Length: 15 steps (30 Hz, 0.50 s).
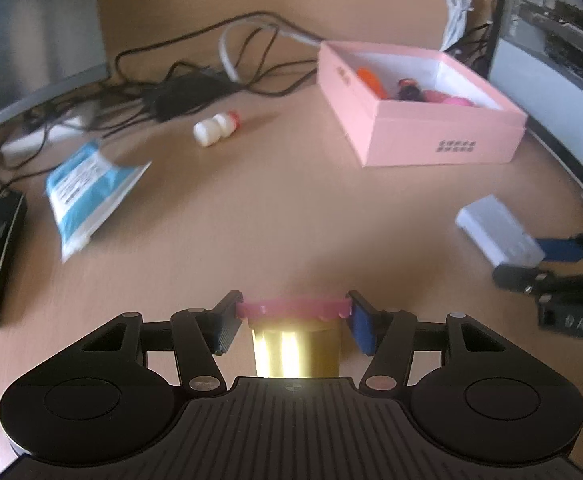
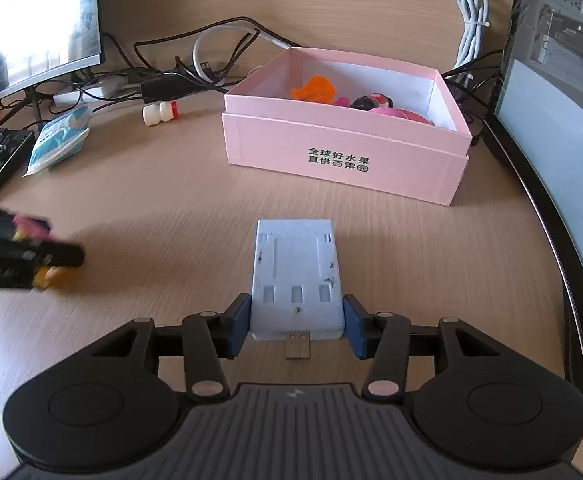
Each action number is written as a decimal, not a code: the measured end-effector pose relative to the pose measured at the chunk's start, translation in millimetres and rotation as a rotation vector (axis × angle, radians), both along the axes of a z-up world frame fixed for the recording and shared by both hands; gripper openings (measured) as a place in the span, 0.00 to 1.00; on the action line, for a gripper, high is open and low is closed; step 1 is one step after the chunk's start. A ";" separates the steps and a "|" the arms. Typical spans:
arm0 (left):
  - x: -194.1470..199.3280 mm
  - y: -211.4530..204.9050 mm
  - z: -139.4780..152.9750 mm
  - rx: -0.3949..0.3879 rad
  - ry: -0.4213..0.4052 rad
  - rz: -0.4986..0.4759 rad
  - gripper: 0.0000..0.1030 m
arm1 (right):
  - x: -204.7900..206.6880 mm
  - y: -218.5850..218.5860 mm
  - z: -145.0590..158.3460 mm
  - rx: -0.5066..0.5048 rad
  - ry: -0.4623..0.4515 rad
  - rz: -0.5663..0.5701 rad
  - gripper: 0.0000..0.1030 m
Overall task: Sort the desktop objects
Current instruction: 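Lift the cupcake with the left tool while the right tool lifts the card reader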
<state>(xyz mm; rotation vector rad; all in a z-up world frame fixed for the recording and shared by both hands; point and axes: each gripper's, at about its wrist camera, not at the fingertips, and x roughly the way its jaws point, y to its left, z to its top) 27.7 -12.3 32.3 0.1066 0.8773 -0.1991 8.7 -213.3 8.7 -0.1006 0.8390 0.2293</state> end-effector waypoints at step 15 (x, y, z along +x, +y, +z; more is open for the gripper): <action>-15.1 10.8 -3.1 -0.027 0.014 0.033 0.74 | -3.5 17.8 4.9 0.006 -0.016 0.058 0.61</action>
